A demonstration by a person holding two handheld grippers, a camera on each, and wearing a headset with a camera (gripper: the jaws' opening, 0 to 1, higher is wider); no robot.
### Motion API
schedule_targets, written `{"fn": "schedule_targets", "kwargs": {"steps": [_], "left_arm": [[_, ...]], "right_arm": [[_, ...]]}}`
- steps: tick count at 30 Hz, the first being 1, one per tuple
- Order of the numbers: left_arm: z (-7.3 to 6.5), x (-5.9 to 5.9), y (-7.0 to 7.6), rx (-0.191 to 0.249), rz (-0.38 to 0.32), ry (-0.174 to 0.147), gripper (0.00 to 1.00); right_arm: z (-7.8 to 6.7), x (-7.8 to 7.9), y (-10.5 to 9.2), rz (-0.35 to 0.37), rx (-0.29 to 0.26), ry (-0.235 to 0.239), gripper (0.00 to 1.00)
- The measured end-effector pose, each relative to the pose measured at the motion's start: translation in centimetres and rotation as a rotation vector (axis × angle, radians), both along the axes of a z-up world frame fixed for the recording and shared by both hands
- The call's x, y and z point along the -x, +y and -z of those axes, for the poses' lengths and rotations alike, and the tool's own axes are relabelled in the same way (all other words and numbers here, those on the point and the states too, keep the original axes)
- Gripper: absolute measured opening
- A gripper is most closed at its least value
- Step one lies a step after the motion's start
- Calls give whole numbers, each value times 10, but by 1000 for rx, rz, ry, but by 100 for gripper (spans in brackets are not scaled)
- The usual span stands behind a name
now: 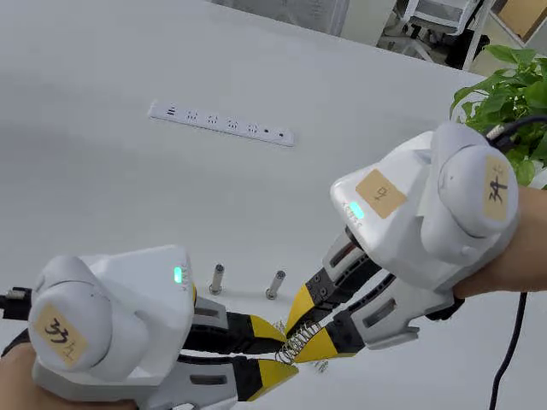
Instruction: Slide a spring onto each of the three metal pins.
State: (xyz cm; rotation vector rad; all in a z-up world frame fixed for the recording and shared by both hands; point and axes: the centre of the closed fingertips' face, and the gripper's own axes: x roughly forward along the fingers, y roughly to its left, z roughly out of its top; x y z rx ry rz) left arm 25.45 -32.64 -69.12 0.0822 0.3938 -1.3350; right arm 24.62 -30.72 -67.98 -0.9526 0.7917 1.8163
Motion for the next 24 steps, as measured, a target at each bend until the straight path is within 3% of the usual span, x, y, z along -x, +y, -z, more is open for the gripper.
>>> {"fn": "schedule_targets", "kwargs": {"steps": [8, 12, 24], "left_arm": [[1, -1, 4, 10, -15, 4, 8], [2, -2, 8, 14, -31, 7, 13], [12, -10, 33, -4, -109, -3, 25]], "right_arm": [[1, -2, 4, 9, -1, 3, 6], [1, -3, 5, 11, -1, 0, 6], [-5, -20, 15, 37, -6, -37, 6]]}}
